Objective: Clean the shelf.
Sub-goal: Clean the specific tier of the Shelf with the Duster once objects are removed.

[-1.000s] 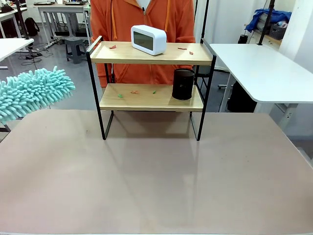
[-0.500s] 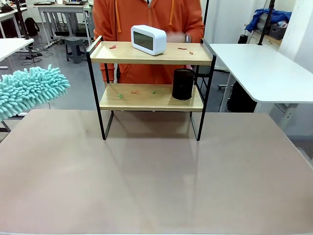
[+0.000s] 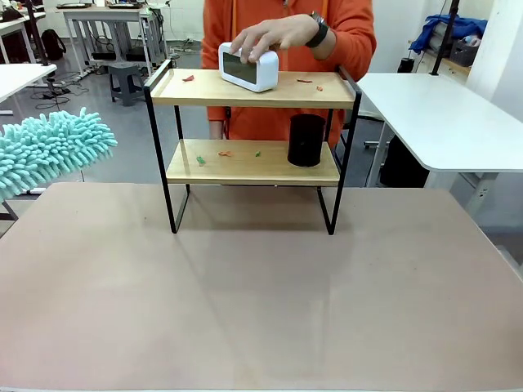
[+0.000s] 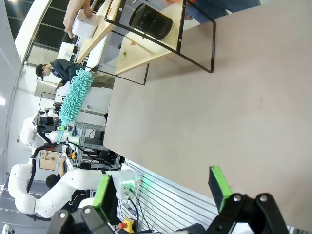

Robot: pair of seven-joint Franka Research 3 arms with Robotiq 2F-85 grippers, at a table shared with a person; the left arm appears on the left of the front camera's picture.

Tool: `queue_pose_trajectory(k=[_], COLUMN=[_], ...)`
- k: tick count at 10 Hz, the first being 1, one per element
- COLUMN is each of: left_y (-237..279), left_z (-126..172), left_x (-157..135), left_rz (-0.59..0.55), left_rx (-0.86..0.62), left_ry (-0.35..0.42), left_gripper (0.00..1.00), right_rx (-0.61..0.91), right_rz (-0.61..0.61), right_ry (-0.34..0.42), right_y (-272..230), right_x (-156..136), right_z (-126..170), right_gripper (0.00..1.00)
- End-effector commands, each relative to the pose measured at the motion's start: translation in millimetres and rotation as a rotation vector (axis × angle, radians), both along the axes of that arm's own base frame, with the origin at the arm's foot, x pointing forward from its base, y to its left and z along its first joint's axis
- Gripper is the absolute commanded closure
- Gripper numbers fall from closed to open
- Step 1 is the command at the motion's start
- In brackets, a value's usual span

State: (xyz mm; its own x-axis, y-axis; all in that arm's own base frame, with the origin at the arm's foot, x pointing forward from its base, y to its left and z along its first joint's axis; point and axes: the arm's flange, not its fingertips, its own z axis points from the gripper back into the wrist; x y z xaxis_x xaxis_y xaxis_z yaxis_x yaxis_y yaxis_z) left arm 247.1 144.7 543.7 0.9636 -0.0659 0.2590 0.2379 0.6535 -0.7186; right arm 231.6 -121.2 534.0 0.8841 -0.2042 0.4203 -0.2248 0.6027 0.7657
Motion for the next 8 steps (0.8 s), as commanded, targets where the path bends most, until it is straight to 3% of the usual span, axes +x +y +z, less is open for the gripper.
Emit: queue_pose_trajectory(k=[1, 6, 7, 8], left_y=[3, 3, 0, 2], left_z=[2, 2, 0, 13], left_x=[0, 0, 0, -3], left_rz=[0.007, 0.007, 0.0, 0.081], left_rx=[0.002, 0.002, 0.0, -0.016], left_ry=[0.007, 0.007, 0.0, 0.003], left_gripper=[1.0, 1.0, 0.88, 0.88], right_rx=[0.006, 0.006, 0.006, 0.006], right_rz=[0.012, 0.012, 0.012, 0.012], right_ry=[-0.025, -0.025, -0.025, -0.025], right_y=[-1, -1, -1, -1], right_x=[2, 2, 2, 2], right_z=[2, 2, 2, 2], right_gripper=[0.0, 0.0, 0.0, 0.0])
